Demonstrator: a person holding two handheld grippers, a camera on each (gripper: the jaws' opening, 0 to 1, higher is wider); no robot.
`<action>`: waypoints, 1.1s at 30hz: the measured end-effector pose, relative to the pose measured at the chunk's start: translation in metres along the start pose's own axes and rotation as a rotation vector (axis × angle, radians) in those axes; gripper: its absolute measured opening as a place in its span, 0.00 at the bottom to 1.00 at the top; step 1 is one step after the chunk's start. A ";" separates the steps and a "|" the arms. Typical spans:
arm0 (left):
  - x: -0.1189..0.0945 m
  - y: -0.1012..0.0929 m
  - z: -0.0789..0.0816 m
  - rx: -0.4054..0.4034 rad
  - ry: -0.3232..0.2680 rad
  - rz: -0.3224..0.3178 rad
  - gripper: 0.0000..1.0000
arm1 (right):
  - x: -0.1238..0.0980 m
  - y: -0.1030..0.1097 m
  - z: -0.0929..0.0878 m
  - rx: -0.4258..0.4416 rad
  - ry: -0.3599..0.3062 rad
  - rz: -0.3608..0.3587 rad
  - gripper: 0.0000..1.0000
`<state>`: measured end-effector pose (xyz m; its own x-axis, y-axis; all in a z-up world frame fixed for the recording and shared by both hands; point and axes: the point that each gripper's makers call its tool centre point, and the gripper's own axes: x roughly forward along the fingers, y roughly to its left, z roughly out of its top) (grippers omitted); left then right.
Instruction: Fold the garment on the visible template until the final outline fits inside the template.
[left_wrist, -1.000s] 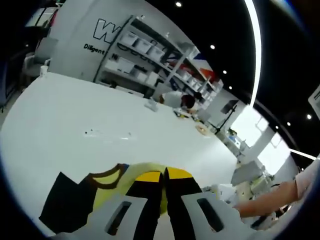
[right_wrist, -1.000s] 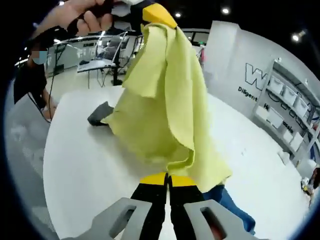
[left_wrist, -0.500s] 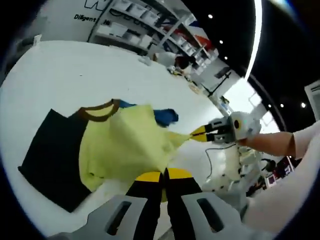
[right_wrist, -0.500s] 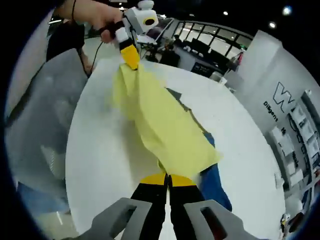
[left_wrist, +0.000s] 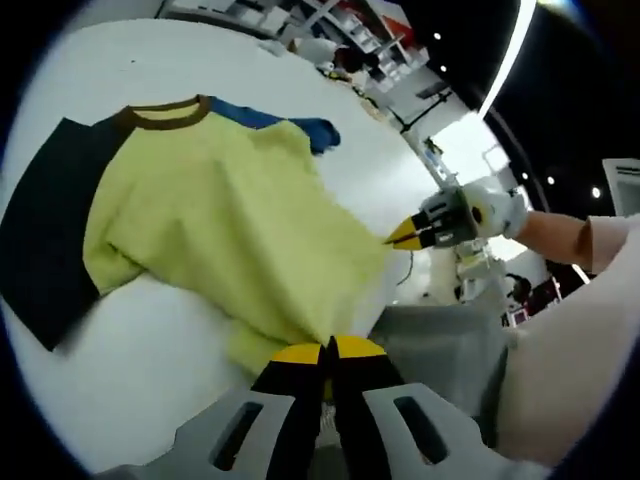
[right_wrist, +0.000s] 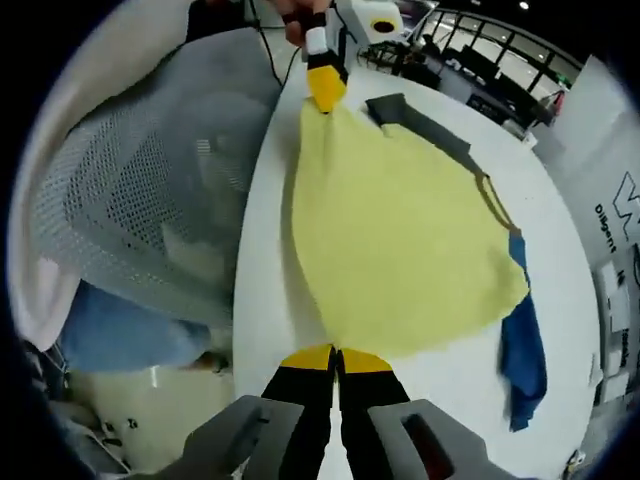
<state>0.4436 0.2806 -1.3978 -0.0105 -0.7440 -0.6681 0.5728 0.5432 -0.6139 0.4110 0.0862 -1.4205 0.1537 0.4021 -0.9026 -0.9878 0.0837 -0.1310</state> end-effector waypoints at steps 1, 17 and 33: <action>-0.001 0.003 -0.005 -0.003 0.011 0.011 0.05 | 0.003 0.005 0.001 -0.001 0.000 0.009 0.00; -0.021 0.002 -0.022 -0.004 0.001 -0.058 0.01 | 0.016 0.044 -0.002 0.039 0.036 0.101 0.00; -0.109 0.163 0.059 0.089 -0.198 0.476 0.11 | 0.014 0.058 -0.010 0.056 0.063 0.172 0.00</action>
<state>0.5869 0.4274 -1.3999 0.4180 -0.4869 -0.7669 0.5444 0.8101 -0.2176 0.3553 0.0876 -1.4450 -0.0210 0.3576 -0.9337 -0.9964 0.0696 0.0490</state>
